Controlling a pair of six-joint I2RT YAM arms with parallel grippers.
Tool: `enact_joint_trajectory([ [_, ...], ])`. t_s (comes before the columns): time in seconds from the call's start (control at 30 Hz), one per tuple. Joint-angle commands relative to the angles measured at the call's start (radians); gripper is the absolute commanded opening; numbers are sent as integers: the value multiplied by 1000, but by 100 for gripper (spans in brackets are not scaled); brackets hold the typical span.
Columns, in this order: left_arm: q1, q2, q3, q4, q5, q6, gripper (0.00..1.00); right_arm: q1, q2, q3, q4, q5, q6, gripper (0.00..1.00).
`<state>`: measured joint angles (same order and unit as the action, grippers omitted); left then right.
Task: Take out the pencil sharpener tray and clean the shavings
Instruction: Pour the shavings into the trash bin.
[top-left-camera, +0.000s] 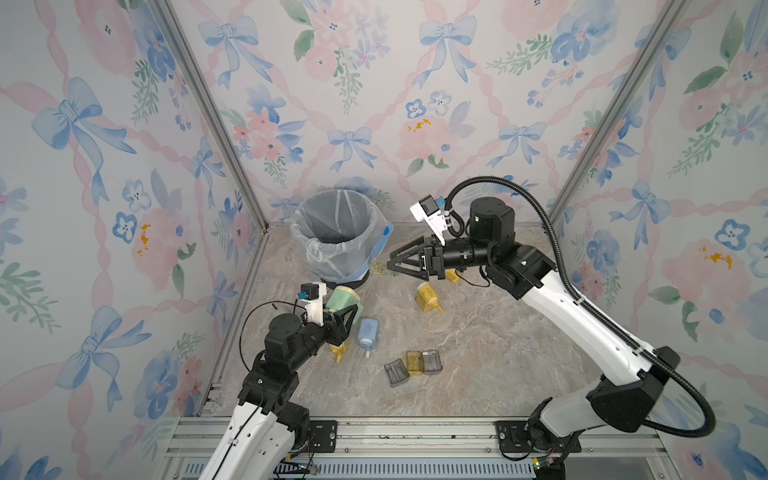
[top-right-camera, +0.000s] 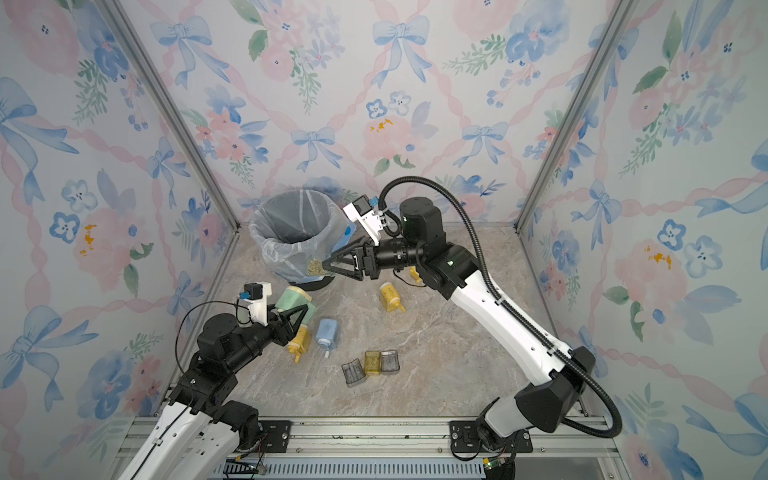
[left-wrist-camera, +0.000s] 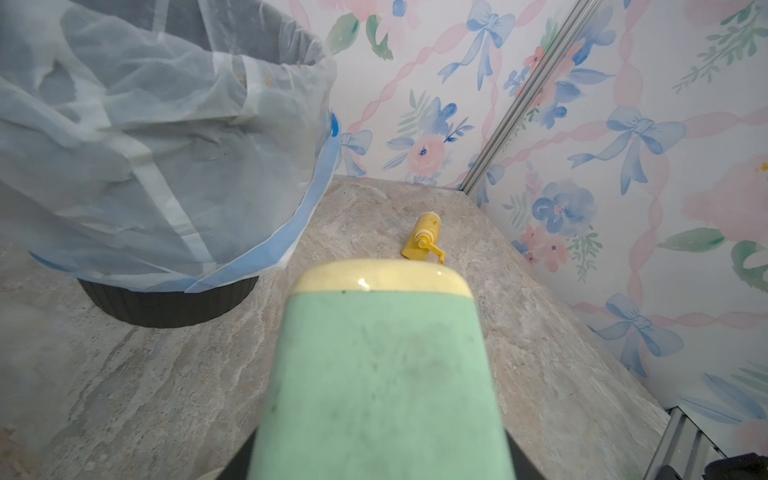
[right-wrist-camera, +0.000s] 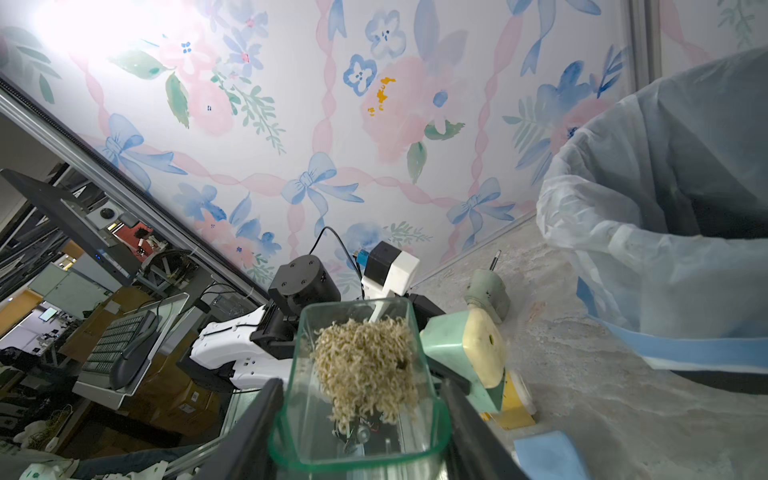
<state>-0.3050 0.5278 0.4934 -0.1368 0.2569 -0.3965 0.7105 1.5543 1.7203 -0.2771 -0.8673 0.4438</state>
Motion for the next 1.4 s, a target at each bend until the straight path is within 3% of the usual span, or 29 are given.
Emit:
enact_joint_trajectory([
  [0.0, 11, 16, 15, -1, -8, 29, 0, 12, 91, 119, 35, -1, 74, 45],
  [0.33, 17, -7, 8, 2, 11, 22, 0, 32, 396, 454, 4, 96, 173, 43],
  [0.57, 24, 0, 9, 2, 31, 21, 0, 19, 586, 655, -20, 168, 369, 41],
  [0.9, 30, 9, 6, 2, 48, 19, 0, -8, 695, 686, 159, 245, 752, 41],
  [1.1, 31, 9, 3, 2, 50, 19, 0, -3, 733, 647, 364, 298, 1020, 41],
  [1.37, 31, 16, 1, 1, 42, 16, 0, 14, 774, 657, 381, 414, 1297, 42],
])
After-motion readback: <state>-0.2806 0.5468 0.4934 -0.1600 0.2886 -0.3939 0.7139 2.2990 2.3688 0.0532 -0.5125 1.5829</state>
